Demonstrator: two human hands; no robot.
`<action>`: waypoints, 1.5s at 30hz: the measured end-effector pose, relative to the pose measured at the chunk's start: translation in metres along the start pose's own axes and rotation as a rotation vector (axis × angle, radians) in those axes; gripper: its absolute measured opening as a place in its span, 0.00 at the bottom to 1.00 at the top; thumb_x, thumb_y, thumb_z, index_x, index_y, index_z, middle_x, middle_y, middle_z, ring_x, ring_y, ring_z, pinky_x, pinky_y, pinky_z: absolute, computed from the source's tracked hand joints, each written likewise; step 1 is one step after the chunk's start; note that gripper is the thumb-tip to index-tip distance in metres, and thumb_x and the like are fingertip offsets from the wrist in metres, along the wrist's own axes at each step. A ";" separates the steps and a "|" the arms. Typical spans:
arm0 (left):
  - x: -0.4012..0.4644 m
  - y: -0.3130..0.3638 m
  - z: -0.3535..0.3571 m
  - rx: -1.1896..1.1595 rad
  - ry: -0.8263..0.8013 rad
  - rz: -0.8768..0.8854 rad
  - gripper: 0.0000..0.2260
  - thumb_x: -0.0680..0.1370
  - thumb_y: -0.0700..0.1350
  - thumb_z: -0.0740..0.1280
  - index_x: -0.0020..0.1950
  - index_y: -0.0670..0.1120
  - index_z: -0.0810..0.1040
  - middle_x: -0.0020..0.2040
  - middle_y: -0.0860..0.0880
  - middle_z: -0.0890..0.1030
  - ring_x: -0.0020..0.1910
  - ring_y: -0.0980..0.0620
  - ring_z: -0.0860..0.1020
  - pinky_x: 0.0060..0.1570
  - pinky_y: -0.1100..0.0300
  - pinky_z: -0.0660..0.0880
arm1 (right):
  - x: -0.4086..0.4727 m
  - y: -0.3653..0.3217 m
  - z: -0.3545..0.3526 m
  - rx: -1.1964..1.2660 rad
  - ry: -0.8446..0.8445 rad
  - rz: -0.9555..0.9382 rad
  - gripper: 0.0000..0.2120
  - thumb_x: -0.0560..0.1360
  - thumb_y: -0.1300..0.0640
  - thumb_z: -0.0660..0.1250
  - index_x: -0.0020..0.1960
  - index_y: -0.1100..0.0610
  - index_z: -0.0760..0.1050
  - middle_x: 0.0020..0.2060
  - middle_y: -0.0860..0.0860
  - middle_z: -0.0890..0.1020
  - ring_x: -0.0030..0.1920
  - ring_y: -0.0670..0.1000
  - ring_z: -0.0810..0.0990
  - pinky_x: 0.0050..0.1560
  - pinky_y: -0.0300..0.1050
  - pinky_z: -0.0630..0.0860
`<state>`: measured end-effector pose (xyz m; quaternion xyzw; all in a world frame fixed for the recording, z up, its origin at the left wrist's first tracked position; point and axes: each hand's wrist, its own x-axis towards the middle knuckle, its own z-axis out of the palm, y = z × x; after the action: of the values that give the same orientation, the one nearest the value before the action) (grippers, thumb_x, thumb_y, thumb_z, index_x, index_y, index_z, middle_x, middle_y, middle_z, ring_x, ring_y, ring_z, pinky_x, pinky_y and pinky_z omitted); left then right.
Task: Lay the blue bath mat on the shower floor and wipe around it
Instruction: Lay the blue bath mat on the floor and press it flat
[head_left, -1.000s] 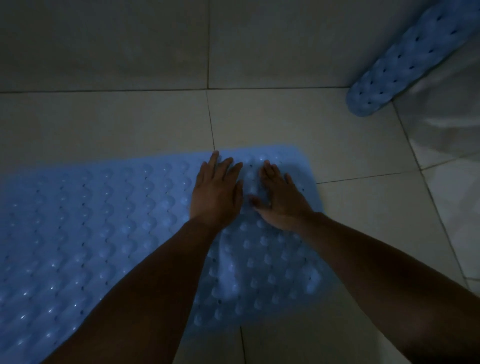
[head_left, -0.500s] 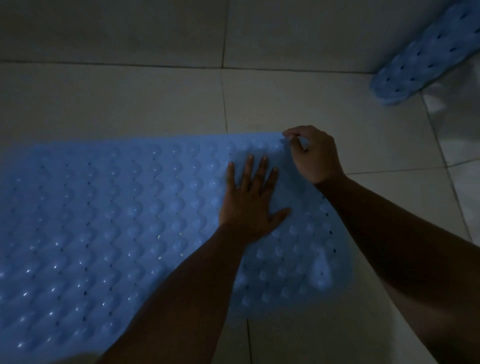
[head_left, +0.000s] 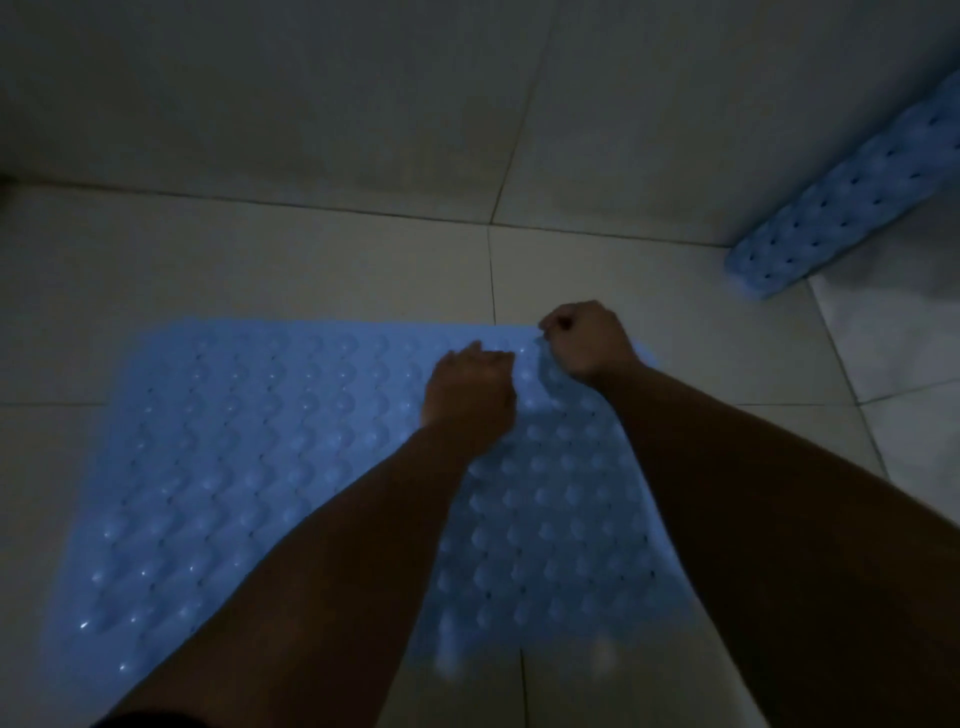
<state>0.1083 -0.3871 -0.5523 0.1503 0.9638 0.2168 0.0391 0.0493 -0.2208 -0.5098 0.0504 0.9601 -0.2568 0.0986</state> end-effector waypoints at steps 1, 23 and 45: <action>-0.006 -0.016 0.001 0.014 0.049 -0.018 0.18 0.77 0.43 0.63 0.65 0.43 0.80 0.59 0.40 0.83 0.65 0.37 0.78 0.64 0.42 0.74 | -0.008 -0.006 0.010 -0.038 -0.006 -0.014 0.13 0.78 0.58 0.63 0.56 0.57 0.84 0.57 0.56 0.85 0.60 0.58 0.81 0.63 0.48 0.76; -0.048 -0.097 -0.006 0.073 0.129 -0.153 0.22 0.80 0.48 0.60 0.73 0.45 0.74 0.71 0.45 0.76 0.78 0.40 0.64 0.76 0.41 0.62 | -0.090 -0.005 0.139 -0.424 -0.064 -0.083 0.44 0.76 0.28 0.41 0.81 0.55 0.38 0.80 0.52 0.34 0.80 0.52 0.32 0.79 0.61 0.36; -0.060 -0.049 0.047 0.245 -0.111 0.115 0.38 0.80 0.71 0.43 0.83 0.49 0.50 0.84 0.46 0.46 0.82 0.42 0.39 0.77 0.34 0.43 | -0.042 0.040 0.079 -0.056 0.243 -0.222 0.17 0.78 0.50 0.59 0.55 0.57 0.83 0.54 0.55 0.84 0.58 0.59 0.80 0.63 0.55 0.75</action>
<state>0.1587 -0.4288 -0.6156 0.2205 0.9692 0.0908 0.0611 0.1095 -0.2282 -0.5874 -0.0282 0.9714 -0.2313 -0.0458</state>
